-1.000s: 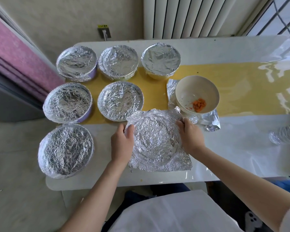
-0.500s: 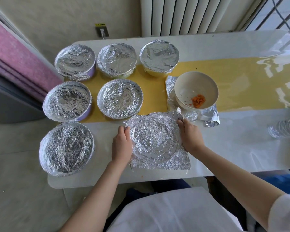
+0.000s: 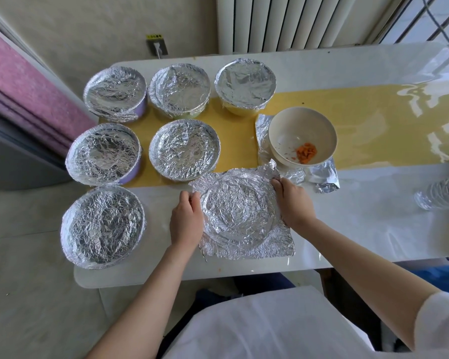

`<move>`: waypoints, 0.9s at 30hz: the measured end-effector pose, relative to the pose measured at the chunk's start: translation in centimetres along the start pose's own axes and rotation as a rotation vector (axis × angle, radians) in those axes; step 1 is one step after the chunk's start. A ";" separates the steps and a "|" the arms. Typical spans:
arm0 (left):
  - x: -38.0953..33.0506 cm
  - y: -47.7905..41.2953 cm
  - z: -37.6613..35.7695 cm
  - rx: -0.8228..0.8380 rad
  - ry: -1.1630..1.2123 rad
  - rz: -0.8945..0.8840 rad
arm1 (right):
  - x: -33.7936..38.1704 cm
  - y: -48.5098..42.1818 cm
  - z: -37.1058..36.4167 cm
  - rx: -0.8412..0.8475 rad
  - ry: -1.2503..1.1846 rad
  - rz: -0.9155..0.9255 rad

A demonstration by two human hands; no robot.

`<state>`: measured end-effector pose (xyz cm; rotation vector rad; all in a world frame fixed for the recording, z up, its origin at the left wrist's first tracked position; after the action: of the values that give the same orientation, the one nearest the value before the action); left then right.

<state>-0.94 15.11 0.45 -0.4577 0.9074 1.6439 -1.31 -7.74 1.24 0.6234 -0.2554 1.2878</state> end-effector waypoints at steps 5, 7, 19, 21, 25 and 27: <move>-1.5 1.3 0.8 -0.290 -0.123 -0.274 | 0.0 -0.2 0.2 -0.033 0.004 0.001; -2.2 1.8 0.4 -0.291 -0.225 -0.527 | -0.1 -0.3 0.2 -0.037 0.004 -0.002; -0.7 2.3 -3.7 0.240 -0.854 -0.547 | 2.4 1.3 0.7 -0.438 0.112 0.436; -0.5 2.3 -4.0 0.208 -0.882 -0.556 | 3.2 1.8 -0.2 -0.300 0.141 0.641; -0.7 2.4 -3.9 0.198 -0.875 -0.566 | 2.3 0.8 -2.3 -0.079 0.465 0.555; -0.7 2.4 -3.8 0.205 -0.860 -0.547 | 1.8 0.2 -2.7 -0.021 0.511 0.489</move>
<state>-3.64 11.62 -0.64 0.1540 0.2512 1.0541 -1.43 -4.72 -0.03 0.1969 0.0075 1.8636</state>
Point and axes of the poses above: each hand's wrist, its own y-axis away from the middle knuckle, its own z-axis out of the back of the hand, x = y × z, the point moved 1 cm from there along -y, towards the middle knuckle, and after that the axes turned 9 degrees about x, right-handed, at the moved point
